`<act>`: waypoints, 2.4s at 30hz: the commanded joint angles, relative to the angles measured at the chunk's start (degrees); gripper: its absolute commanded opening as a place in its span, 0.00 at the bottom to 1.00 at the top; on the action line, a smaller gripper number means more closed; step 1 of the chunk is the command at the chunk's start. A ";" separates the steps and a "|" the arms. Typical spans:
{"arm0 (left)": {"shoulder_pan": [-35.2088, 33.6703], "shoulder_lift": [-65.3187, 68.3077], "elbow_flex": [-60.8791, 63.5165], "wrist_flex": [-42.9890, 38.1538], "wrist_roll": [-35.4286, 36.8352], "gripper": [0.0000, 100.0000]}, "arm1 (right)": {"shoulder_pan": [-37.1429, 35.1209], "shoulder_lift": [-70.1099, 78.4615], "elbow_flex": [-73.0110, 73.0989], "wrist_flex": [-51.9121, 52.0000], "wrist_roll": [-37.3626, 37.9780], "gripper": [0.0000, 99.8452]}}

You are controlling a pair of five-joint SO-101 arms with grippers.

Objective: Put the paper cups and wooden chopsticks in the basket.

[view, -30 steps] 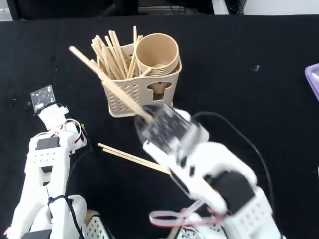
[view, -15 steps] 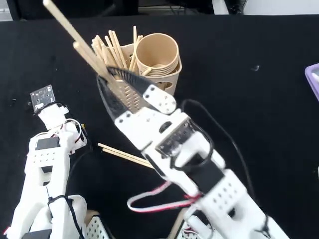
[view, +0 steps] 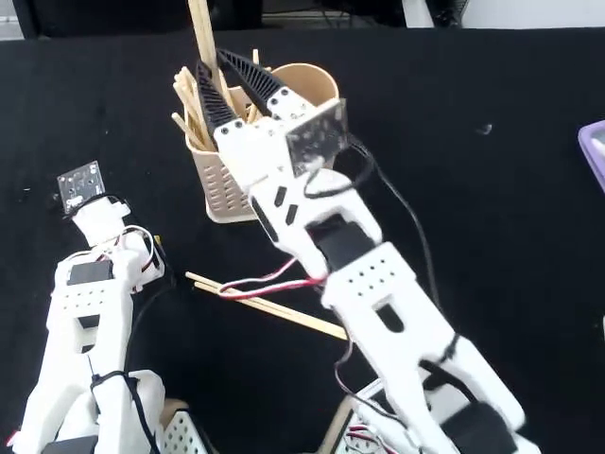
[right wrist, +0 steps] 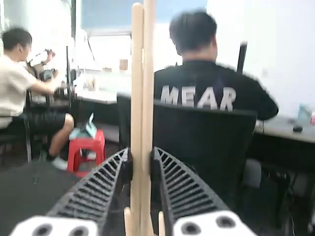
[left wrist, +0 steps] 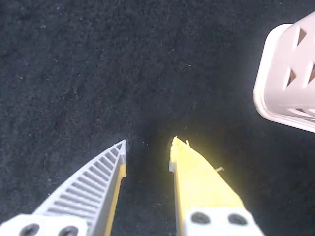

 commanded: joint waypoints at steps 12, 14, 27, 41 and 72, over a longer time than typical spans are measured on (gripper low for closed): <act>-0.57 -0.53 -0.40 -0.79 0.18 0.16 | 0.62 8.13 -4.44 5.45 7.74 0.04; -0.57 -0.53 -0.40 -0.79 0.18 0.16 | 0.62 7.60 -6.64 11.87 7.74 0.10; -0.57 -0.53 -0.40 -0.79 0.18 0.16 | -4.84 -12.26 -12.79 44.40 8.00 0.13; -0.48 -0.35 -0.40 -1.05 0.53 0.16 | -6.07 -22.55 25.89 60.92 23.47 0.17; -0.48 -0.26 -0.40 -0.88 0.53 0.16 | -7.12 9.10 22.64 57.41 24.62 0.01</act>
